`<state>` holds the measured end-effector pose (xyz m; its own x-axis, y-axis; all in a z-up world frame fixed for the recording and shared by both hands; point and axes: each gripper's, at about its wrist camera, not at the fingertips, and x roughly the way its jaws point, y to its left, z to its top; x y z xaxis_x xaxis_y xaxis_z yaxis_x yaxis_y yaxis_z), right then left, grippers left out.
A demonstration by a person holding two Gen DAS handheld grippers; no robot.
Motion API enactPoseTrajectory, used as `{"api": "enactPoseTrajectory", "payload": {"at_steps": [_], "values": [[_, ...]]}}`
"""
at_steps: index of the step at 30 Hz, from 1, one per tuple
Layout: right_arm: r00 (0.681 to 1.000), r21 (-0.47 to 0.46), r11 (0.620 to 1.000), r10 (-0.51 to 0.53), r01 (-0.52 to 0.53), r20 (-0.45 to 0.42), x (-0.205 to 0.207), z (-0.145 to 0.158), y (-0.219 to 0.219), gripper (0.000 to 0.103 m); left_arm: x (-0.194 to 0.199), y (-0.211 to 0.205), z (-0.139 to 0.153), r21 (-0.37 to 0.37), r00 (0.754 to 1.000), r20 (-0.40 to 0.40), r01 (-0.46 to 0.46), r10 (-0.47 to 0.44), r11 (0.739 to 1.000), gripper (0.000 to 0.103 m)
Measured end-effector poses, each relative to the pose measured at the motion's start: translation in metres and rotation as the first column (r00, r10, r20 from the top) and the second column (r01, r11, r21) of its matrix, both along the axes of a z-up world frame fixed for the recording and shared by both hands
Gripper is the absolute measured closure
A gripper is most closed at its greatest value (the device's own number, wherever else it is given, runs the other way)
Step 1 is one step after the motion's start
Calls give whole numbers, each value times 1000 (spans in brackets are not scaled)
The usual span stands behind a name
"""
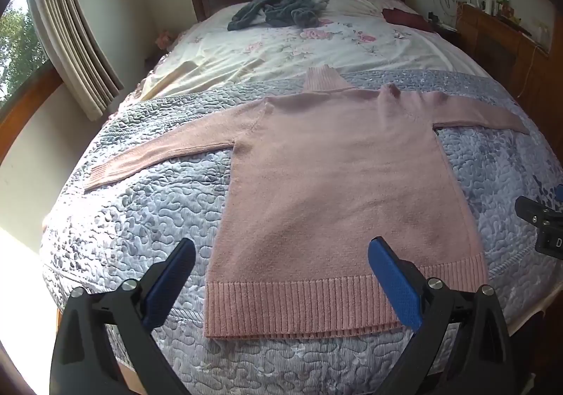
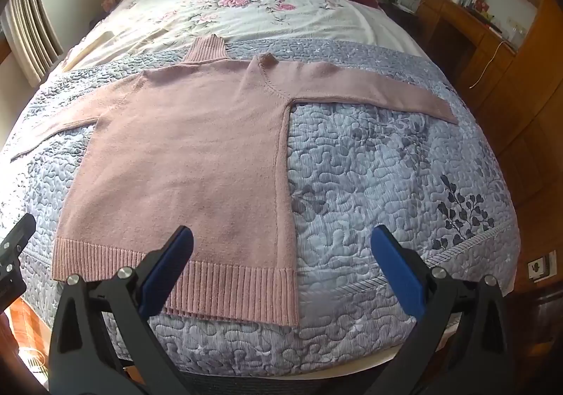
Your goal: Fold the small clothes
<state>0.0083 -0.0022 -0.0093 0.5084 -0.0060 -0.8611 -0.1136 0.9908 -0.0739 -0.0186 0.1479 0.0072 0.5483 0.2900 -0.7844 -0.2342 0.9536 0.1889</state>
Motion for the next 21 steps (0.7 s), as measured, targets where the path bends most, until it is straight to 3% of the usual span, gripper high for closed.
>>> {"api": "enactPoseTrajectory", "payload": {"at_steps": [21], "values": [[1000,8,1000,-3,3,4,1,1,-2,3,0,1,-1,0,1000,0,-1,1,1000,4]]}}
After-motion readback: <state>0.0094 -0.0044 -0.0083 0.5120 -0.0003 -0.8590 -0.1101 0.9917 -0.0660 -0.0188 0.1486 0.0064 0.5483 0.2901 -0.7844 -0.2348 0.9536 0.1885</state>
